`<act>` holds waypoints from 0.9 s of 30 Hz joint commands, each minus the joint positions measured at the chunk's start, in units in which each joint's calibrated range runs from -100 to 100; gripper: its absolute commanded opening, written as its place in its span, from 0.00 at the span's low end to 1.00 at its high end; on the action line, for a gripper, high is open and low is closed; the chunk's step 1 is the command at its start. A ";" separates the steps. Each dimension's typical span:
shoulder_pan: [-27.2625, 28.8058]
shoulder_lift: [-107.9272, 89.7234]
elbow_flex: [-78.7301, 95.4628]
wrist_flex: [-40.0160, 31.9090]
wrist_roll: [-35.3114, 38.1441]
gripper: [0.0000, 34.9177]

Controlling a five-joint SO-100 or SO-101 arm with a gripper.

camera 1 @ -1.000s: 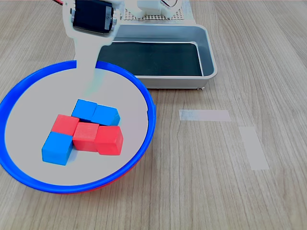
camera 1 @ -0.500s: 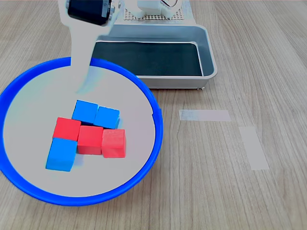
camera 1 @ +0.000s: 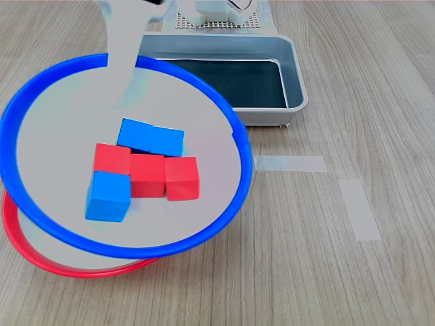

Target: Resolve any anomalies and move all blocks to matching dishes

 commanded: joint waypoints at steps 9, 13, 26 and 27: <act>-8.42 -7.04 -4.76 3.69 -4.88 0.00; -12.84 -5.25 -5.58 4.36 -6.50 0.00; -23.19 4.05 -1.84 -4.56 -7.67 0.00; -23.57 4.64 -1.75 -4.72 -7.67 0.00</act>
